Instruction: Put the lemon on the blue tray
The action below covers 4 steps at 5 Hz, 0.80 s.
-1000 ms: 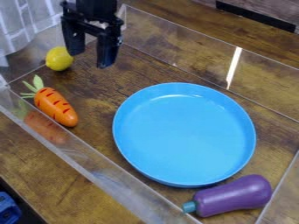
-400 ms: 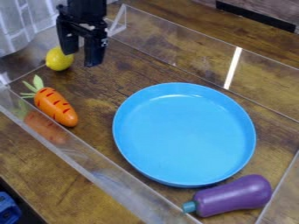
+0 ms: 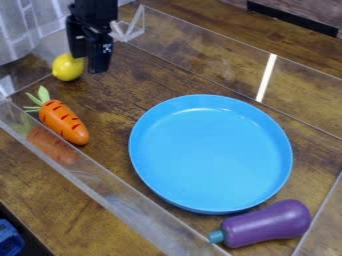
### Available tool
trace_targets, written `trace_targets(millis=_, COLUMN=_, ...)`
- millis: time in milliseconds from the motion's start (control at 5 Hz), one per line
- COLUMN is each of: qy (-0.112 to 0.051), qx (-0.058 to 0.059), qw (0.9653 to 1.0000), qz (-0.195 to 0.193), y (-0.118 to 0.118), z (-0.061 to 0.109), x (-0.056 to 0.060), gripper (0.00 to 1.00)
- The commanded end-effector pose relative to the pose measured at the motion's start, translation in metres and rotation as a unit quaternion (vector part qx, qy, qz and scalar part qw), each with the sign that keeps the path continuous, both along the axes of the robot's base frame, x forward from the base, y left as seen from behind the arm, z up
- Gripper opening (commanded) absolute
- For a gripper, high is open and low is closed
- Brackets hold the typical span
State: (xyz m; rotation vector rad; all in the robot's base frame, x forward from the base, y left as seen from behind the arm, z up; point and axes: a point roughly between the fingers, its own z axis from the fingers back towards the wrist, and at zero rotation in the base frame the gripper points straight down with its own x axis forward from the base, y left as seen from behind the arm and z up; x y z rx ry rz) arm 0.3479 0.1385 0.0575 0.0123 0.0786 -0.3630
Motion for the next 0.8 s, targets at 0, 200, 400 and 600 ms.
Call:
trace_targets(millis=0, qy=-0.031, qx=0.018, qw=0.9970, qz=-0.069, y=0.036, z=0.034, x=0.005, gripper=1.00)
trace_targets(millis=200, qy=-0.020, qx=0.017, qw=0.9926, qz=-0.119, y=0.053, z=0.036, x=0.001, gripper=1.00)
trace_targets(millis=400, qy=-0.018, qx=0.017, qw=0.9884, qz=-0.150, y=0.056, z=0.034, x=0.005, gripper=1.00)
trace_targets(millis=600, qy=-0.021, qx=0.014, qw=0.9837, qz=-0.178, y=0.053, z=0.022, x=0.014, gripper=1.00)
